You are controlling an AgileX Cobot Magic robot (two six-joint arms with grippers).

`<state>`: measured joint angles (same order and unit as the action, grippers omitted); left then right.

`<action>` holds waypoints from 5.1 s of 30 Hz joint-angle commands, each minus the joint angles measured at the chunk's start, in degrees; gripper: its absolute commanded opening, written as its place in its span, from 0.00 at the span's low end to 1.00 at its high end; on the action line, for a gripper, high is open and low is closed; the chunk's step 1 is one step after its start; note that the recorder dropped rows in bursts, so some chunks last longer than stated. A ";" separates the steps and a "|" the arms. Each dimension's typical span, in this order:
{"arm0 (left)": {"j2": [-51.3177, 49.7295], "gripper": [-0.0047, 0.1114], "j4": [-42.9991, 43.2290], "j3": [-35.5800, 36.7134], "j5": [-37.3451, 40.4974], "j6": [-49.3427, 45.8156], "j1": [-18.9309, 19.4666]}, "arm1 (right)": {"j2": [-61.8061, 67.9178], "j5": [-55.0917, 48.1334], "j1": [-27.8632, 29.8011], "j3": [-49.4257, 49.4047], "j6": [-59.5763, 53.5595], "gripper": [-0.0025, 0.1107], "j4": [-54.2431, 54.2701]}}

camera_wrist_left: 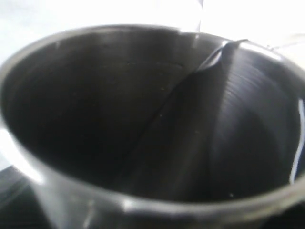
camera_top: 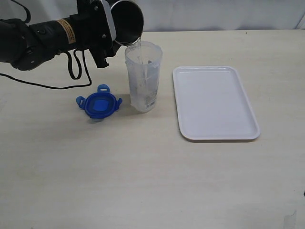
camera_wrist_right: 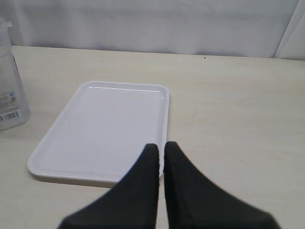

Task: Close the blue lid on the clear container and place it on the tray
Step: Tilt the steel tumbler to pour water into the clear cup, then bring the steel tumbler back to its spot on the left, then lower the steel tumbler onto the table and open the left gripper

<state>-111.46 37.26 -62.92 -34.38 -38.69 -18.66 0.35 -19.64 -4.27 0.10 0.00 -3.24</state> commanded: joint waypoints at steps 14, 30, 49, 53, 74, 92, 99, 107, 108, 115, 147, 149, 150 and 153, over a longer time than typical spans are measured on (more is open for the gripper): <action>1.36 0.04 -0.97 -0.72 -3.64 1.28 -0.08 | -0.35 0.05 -0.22 -0.10 0.00 0.06 -0.11; 1.36 0.04 -1.82 -0.61 -3.64 37.95 -0.08 | -0.35 0.05 -0.22 -0.10 0.00 0.06 -0.11; 4.84 0.04 -9.32 5.70 -7.22 59.45 8.53 | -0.35 0.05 -0.22 -0.10 0.00 0.06 -0.11; 6.56 0.04 -9.69 10.73 -11.41 59.71 14.74 | -0.35 0.05 -0.22 -0.10 0.00 0.06 -0.11; -1.64 0.04 -12.50 17.54 -23.05 53.25 21.32 | -0.35 0.05 -0.22 -0.10 0.00 0.06 -0.11; -12.20 0.04 -17.99 17.54 -32.35 48.76 21.32 | -0.35 0.05 -0.22 -0.10 0.00 0.06 -0.11; -12.69 0.04 -18.72 17.54 -32.11 48.76 21.32 | -0.35 0.05 -0.22 -0.10 0.00 0.06 -0.11; -12.69 0.04 -18.72 17.54 -31.00 48.76 21.32 | -0.35 0.05 -0.22 -0.10 0.00 0.06 -0.11; -12.69 0.04 -18.72 17.54 -31.00 48.76 21.32 | -0.35 0.05 -0.22 -0.10 0.00 0.06 -0.11; -12.69 0.24 -18.72 17.54 -30.51 48.76 21.32 | -0.35 0.05 -0.22 -0.10 0.00 0.06 -0.11; -12.47 0.88 -27.21 25.55 -35.58 45.57 21.32 | -0.35 0.05 -0.22 -0.10 0.00 0.06 -0.11; -12.47 0.88 -27.80 26.85 -35.58 44.40 21.32 | -0.35 0.05 -0.22 -0.10 0.00 0.06 -0.11; -12.47 0.88 -27.80 27.23 -35.58 44.26 21.32 | -0.35 0.05 -0.22 -0.10 0.00 0.06 -0.11; -12.47 0.88 -27.21 27.90 -35.58 44.26 21.32 | -0.35 0.05 -0.22 -0.10 0.00 0.06 -0.11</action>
<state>-124.41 10.66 -35.69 -68.68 5.90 2.66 0.35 -19.64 -4.27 0.10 0.00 -3.24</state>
